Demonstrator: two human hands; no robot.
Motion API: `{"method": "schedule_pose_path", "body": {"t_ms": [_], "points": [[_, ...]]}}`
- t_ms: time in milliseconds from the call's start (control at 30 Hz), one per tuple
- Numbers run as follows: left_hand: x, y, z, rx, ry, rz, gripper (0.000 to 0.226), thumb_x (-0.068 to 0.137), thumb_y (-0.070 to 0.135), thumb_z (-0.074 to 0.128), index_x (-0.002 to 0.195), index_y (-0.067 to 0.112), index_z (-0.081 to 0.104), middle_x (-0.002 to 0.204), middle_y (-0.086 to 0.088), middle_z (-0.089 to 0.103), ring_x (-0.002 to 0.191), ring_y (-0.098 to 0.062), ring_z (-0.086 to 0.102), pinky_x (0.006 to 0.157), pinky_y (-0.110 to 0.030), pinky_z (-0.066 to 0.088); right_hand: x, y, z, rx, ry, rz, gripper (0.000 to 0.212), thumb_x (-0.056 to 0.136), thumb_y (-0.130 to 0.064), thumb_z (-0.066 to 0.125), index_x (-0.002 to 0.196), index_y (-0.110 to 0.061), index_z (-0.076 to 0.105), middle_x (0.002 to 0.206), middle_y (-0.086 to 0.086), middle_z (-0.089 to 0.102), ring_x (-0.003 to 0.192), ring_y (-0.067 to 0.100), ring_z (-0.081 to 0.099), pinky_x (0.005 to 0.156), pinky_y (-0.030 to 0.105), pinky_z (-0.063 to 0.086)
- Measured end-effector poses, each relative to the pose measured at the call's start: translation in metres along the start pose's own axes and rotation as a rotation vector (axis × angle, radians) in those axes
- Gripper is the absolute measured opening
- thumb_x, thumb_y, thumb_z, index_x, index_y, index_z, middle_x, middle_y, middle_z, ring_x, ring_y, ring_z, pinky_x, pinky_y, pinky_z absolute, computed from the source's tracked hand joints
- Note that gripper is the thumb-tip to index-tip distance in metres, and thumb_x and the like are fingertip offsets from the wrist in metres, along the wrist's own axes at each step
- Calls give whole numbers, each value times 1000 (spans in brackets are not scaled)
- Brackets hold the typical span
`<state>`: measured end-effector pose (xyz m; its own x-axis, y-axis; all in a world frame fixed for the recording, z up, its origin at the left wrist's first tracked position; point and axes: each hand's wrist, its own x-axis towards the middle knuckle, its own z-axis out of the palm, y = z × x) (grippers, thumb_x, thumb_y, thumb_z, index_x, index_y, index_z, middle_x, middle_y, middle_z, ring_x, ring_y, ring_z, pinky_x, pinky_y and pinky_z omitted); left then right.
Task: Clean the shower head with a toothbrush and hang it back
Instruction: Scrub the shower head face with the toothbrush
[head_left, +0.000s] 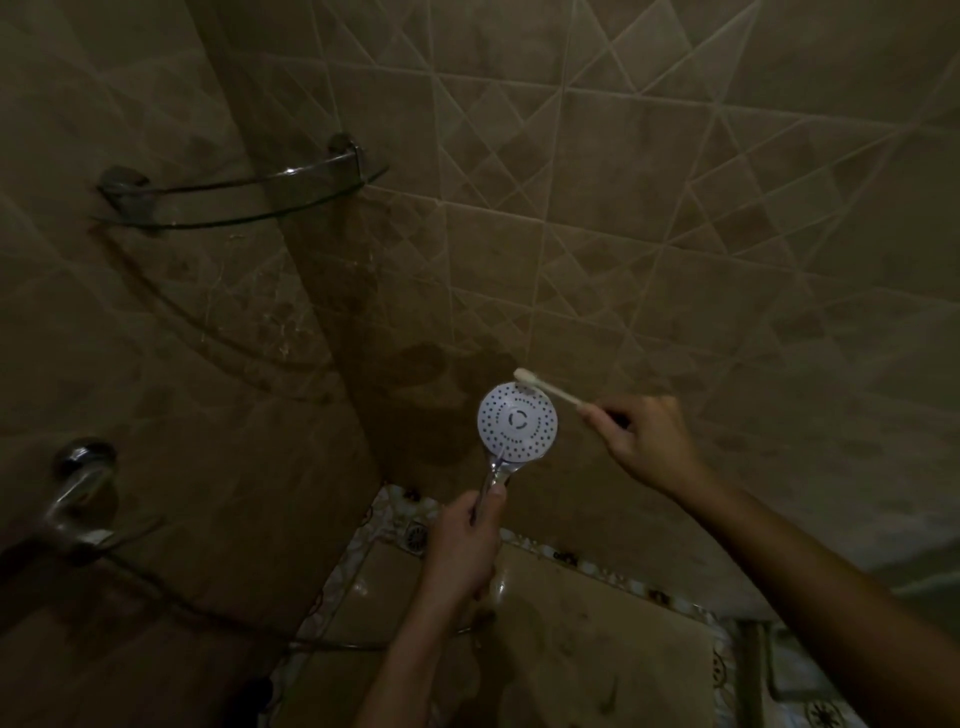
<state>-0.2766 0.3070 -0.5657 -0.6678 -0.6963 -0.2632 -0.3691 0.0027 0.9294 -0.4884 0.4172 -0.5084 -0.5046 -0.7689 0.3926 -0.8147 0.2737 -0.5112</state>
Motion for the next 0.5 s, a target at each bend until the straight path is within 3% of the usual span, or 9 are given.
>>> {"method": "schedule_pose_path", "body": {"t_ms": [100, 133, 200, 300, 333, 400, 467, 500], "points": [[0, 3, 0, -19, -4, -8, 39, 99, 47, 50, 72, 19, 49, 59, -7, 49, 41, -11, 41, 42, -26, 31, -13, -12, -2, 102, -338, -160, 27, 97, -39, 61, 81, -23, 76, 53, -10, 60, 46, 14, 55, 40, 15, 34], [0, 4, -1, -19, -2, -6, 39, 99, 47, 50, 73, 18, 49, 60, -8, 48, 40, -12, 40, 40, -24, 30, -14, -10, 0, 87, -370, -164, 33, 97, -43, 57, 79, -21, 75, 51, -9, 58, 46, 14, 55, 41, 17, 35], [1, 5, -2, -10, 6, 5, 41, 99, 47, 49, 72, 16, 49, 59, -9, 48, 39, -12, 40, 38, -24, 30, -8, -4, 1, 39, -252, -53, 40, 95, -47, 55, 86, -16, 79, 50, -8, 59, 43, 12, 53, 40, 18, 36], [2, 7, -4, -47, -6, -30, 41, 100, 44, 50, 71, 14, 49, 58, -8, 49, 33, -12, 40, 35, -22, 30, 0, 3, 0, -42, 21, 105, 22, 95, -33, 65, 94, -17, 81, 56, -8, 67, 42, 5, 54, 42, 19, 38], [1, 7, -4, -63, -17, -43, 41, 101, 42, 50, 72, 13, 50, 59, -9, 49, 31, -10, 39, 33, -20, 29, 0, 2, -1, -11, 13, 103, 21, 95, -32, 65, 94, -18, 81, 58, -6, 68, 44, 7, 56, 42, 23, 40], [-2, 9, -5, -64, -29, -50, 41, 101, 42, 50, 72, 13, 51, 60, -10, 50, 29, -7, 38, 31, -18, 27, -6, -6, -4, 112, -179, 30, 22, 96, -34, 63, 91, -18, 79, 57, -8, 65, 44, 9, 56, 41, 18, 37], [-4, 9, -6, -71, -31, -51, 40, 101, 42, 50, 72, 14, 52, 59, -9, 51, 29, -6, 38, 31, -18, 27, -13, -12, -3, 110, -370, -80, 22, 96, -32, 65, 86, -19, 79, 52, -13, 58, 44, 7, 54, 42, 12, 33], [-4, 9, -6, -86, -31, -56, 40, 101, 42, 50, 72, 15, 51, 59, -7, 50, 30, -6, 38, 31, -18, 27, -13, -11, -3, 78, -370, -92, 22, 96, -33, 65, 84, -19, 79, 49, -14, 54, 43, 7, 52, 41, 12, 32]]}}
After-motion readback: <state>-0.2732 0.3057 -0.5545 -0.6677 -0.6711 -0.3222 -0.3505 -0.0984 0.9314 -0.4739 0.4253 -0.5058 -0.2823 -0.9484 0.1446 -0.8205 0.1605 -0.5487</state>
